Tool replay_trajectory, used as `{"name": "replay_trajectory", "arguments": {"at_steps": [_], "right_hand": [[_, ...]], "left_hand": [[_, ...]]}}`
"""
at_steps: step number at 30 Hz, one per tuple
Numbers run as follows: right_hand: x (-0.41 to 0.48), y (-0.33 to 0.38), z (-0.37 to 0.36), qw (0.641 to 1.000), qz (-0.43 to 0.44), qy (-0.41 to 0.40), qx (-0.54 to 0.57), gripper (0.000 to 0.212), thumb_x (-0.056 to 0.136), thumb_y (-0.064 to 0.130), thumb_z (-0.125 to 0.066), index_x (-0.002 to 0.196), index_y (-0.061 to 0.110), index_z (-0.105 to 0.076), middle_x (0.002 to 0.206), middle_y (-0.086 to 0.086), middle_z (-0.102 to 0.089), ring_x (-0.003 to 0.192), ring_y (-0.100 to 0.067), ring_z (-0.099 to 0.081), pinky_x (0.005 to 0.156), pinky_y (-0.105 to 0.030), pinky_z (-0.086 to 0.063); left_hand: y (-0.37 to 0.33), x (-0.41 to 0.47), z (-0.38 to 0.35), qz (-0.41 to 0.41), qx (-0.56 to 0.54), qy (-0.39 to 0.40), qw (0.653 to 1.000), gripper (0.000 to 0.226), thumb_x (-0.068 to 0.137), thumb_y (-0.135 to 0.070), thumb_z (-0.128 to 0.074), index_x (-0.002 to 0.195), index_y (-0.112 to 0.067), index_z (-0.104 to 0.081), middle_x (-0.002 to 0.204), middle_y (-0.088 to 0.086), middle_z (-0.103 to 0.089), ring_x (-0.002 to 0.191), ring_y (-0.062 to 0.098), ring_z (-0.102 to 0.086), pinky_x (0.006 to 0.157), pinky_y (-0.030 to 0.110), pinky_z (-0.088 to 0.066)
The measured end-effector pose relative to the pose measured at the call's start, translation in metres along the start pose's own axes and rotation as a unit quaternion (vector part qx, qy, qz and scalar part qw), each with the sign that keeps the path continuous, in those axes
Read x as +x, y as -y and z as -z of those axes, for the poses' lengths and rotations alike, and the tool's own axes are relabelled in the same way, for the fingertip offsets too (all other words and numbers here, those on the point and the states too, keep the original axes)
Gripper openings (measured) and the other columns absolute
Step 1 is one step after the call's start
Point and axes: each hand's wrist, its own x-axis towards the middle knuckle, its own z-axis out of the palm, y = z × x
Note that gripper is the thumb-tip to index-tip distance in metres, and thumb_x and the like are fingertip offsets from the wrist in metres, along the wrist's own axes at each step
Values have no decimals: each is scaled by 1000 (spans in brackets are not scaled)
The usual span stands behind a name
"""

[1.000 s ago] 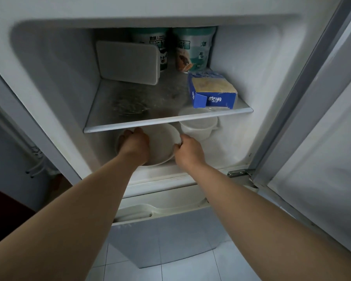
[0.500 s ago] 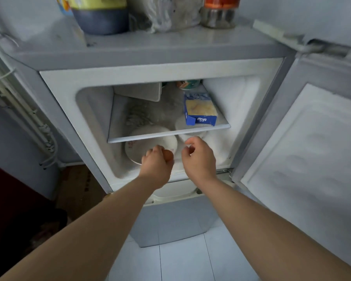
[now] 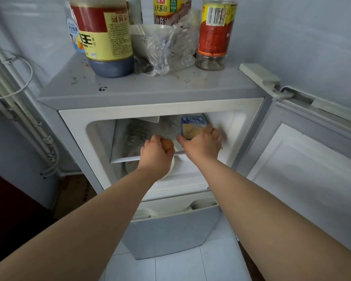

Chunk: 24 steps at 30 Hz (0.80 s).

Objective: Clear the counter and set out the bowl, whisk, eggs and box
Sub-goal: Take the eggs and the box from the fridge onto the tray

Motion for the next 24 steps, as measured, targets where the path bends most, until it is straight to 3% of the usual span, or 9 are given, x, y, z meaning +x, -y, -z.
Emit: {"name": "replay_trajectory", "arguments": {"at_steps": [12, 18, 24], "right_hand": [[8, 1, -7, 998, -65, 21, -7, 86, 65, 50, -74, 129, 3, -41, 132, -12, -51, 124, -33, -45, 103, -41, -38], [-26, -6, 16, 997, -67, 32, -15, 90, 65, 52, -76, 133, 8, -36, 132, -12, -48, 122, -32, -44, 100, -42, -39], [-78, -21, 55, 995, -94, 15, 20, 94, 62, 42, -78, 135, 6, -31, 130, -13, -46, 120, -32, -43, 99, -41, -43]], "left_hand": [[1, 14, 2, 21, 14, 16, 1000, 39, 93, -26, -54, 127, -11, -45, 127, 12, -50, 115, 32, -48, 98, 38, -41], [-7, -9, 12, -9, 51, 41, 998, 36, 94, -23, -52, 127, -9, -44, 126, 13, -49, 118, 32, -43, 98, 35, -36], [-18, -53, 19, -38, 46, 71, 996, 35, 91, -22, -56, 122, -9, -47, 121, 13, -51, 113, 31, -47, 94, 36, -39]]}}
